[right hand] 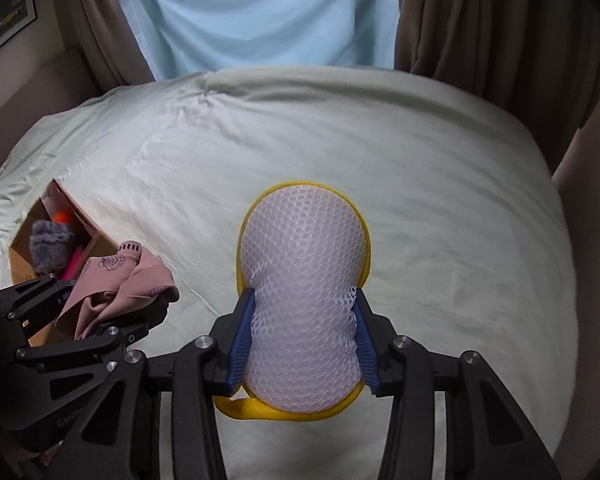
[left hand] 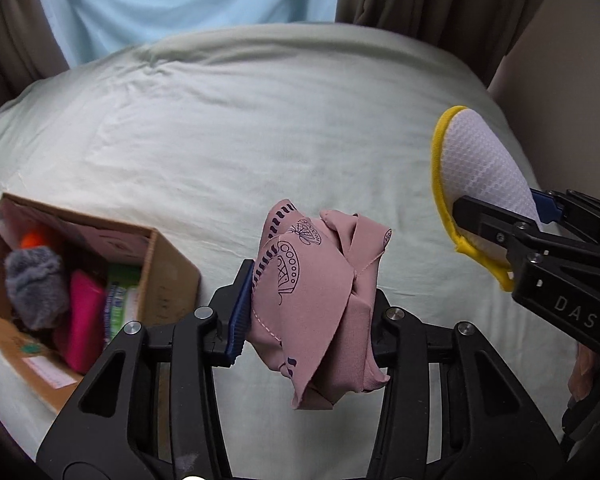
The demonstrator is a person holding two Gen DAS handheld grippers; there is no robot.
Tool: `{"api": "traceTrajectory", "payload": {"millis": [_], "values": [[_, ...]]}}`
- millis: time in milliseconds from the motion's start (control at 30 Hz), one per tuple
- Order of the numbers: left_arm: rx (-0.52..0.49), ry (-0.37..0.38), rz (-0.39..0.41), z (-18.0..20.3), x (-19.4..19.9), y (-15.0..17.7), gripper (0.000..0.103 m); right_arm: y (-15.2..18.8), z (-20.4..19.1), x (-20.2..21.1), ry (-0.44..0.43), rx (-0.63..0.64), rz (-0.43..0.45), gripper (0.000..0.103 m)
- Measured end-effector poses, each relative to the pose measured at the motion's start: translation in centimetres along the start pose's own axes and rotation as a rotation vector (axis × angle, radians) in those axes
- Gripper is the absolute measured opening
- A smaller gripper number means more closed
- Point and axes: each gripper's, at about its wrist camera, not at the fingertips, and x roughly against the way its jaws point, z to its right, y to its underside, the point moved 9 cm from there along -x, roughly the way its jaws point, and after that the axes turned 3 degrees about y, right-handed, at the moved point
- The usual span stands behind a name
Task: Organize soft objects
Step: 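Carry the pink cloth and yellow mesh pad over the box and release both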
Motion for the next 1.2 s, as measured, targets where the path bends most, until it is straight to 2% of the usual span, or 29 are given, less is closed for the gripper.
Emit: {"api": "traceTrajectory", "payload": {"millis": [200, 333, 500, 633, 767, 933, 1200], "values": [[-0.022, 0.034, 0.018, 0.3, 8.4, -2.0, 0.039, -2.2, -1.2, 8.6, 0.041, -0.04, 0.037, 0.042], [-0.031, 0.051, 0.049, -1.2, 13.8, -3.4, 0.039, -3.5, -3.1, 14.2, 0.059, -0.09, 0.061, 0.042], [-0.056, 0.039, 0.083, -5.3, 19.4, -4.1, 0.039, -4.8, -7.0, 19.0, 0.062, -0.161, 0.063, 0.042], [-0.056, 0.026, 0.085, -9.8, 22.0, -4.0, 0.039, -5.3, -11.3, 21.2, 0.052, -0.208, 0.067, 0.042], [-0.046, 0.018, 0.07, -14.7, 23.2, -3.4, 0.039, -5.5, -16.3, 21.2, 0.048, -0.219, 0.065, 0.042], [-0.041, 0.005, 0.053, -20.4, 23.5, -2.6, 0.039, -5.7, -21.8, 18.8, 0.032, -0.251, 0.037, 0.042], [-0.041, -0.006, 0.0, -28.8, 20.3, -2.1, 0.039, -6.0, -27.4, 13.3, 0.017, -0.32, -0.035, 0.042]]}}
